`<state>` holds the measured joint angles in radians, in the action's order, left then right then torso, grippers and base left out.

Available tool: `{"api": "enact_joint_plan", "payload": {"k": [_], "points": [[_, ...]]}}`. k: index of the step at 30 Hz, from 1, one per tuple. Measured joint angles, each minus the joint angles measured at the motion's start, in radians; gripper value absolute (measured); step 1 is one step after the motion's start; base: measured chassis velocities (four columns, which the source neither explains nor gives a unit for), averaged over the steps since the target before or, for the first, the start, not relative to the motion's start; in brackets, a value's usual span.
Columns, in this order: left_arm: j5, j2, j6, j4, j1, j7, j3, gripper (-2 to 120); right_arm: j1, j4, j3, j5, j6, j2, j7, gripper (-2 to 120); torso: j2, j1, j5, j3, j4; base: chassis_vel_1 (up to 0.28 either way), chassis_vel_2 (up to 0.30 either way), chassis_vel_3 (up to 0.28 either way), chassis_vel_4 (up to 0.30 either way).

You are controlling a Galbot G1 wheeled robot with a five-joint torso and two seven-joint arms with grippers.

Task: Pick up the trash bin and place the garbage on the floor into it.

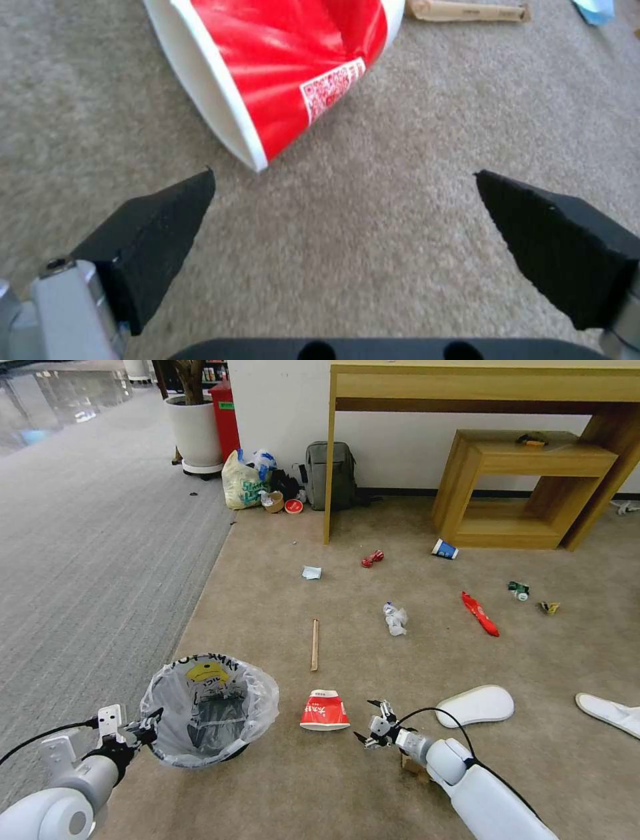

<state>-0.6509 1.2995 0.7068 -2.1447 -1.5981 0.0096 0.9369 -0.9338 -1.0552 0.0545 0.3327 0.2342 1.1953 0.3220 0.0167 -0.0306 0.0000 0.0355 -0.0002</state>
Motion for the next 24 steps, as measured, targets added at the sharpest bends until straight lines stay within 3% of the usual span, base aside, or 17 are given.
{"api": "enact_joint_plan", "payload": {"k": [9,12,14,16,21,24], "points": [[0.003,-0.002,-0.001,0.007,0.002,0.003,-0.005,0,0.023,0.054,0.01,0.01,0.012,0.052,-0.014,95,0.0,0.0,-0.0002,0.0,0.0,0.0,0.0,0.0,0.0],[0.003,-0.002,-0.001,0.007,-0.001,0.003,-0.008,0,0.034,0.076,0.013,0.011,0.013,0.073,-0.019,79,0.0,0.0,-0.0001,0.0,0.0,0.0,0.0,0.0,0.0],[0.003,-0.002,-0.001,0.007,-0.001,0.004,-0.008,0,0.037,0.081,0.013,0.011,0.013,0.077,-0.021,76,0.0,0.0,-0.0001,0.0,0.0,0.0,0.0,0.0,0.0],[0.003,-0.003,-0.001,0.006,-0.002,0.004,-0.009,0,0.044,0.093,0.013,0.012,0.011,0.087,-0.022,64,0.0,0.0,-0.0001,0.0,0.0001,0.0,0.0,0.0,0.0],[0.003,-0.004,-0.001,0.006,-0.002,0.005,-0.009,0,0.052,0.108,0.014,0.013,0.01,0.098,-0.026,51,0.0,0.0,0.0,0.0,0.0,0.0,0.0,0.0,0.0],[0.004,-0.003,-0.001,0.006,-0.003,0.005,-0.008,0,0.057,0.115,0.017,0.013,0.01,0.103,-0.028,36,0.0,0.0,-0.0001,0.0,0.0,0.0,0.0,0.0,0.0]]}}
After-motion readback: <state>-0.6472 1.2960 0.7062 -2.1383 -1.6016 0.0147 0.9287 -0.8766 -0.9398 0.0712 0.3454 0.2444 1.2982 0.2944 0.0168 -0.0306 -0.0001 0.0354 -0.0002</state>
